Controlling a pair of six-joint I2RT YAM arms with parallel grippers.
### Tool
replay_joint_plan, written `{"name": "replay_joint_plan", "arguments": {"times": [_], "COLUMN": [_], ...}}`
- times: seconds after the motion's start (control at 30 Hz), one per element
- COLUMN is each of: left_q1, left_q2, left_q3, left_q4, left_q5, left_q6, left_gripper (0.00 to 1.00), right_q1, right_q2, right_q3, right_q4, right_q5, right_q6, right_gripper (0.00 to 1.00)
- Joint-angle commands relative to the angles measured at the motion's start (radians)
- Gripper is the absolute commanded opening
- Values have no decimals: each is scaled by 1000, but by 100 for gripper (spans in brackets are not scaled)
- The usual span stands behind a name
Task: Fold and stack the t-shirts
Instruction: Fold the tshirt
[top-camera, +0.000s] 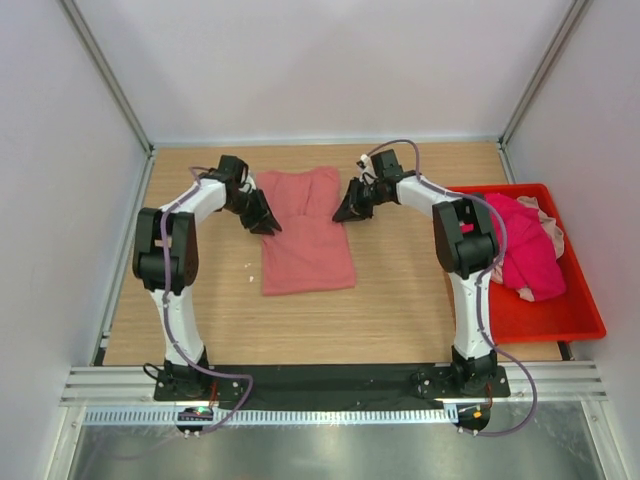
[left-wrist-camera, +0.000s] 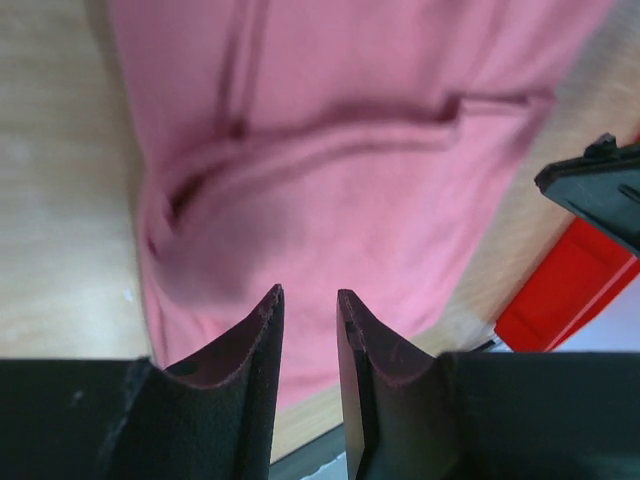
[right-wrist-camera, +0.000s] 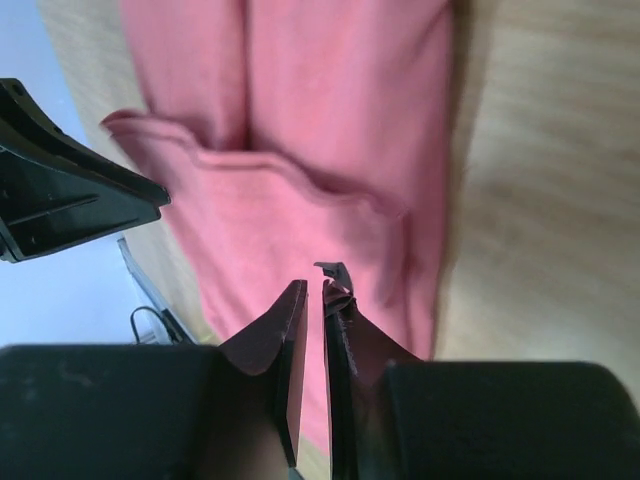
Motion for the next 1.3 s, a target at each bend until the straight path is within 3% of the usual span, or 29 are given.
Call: {"name": "replay_joint_plan", "arguments": {"times": [0.0,0.33,0.5,0.63,0.73,0.93,1.03,1.17,1.27], "left_q1": [12,10,13,18,24,27,27,29,33], "left_q2": [91,204,53,-59,-92,-49,-35,31,91], "left_q3": [95,177,132,100,75,-4,-53,-52,-18], "left_q4": [2,50,53,22,28,74,115,139,126], "left_q5": [39,78,50,4,5,30,54,41,32], "left_q6": [37,64,90,123,126,72,46,31,26], "left_gripper": [30,50,64,66,65,50,43,42,41], "right_q1": [0,-38,-35,-23,-6,51,49,28,4], "right_q2": [78,152,103,34,5,-3,2,17,29], "right_q3": [88,162,176,171,183,152,101,24,-26], "right_q4": [14,-119,-169,-188,-204,-176,-97,-47,-24], "right_q5": [1,196,224,239,232,152,100,100,92], "right_q6": [22,-102,-113,-130,-127,-84,-29,-3,4], "right_gripper": [19,17,18,22,32,35,28,11,7]}}
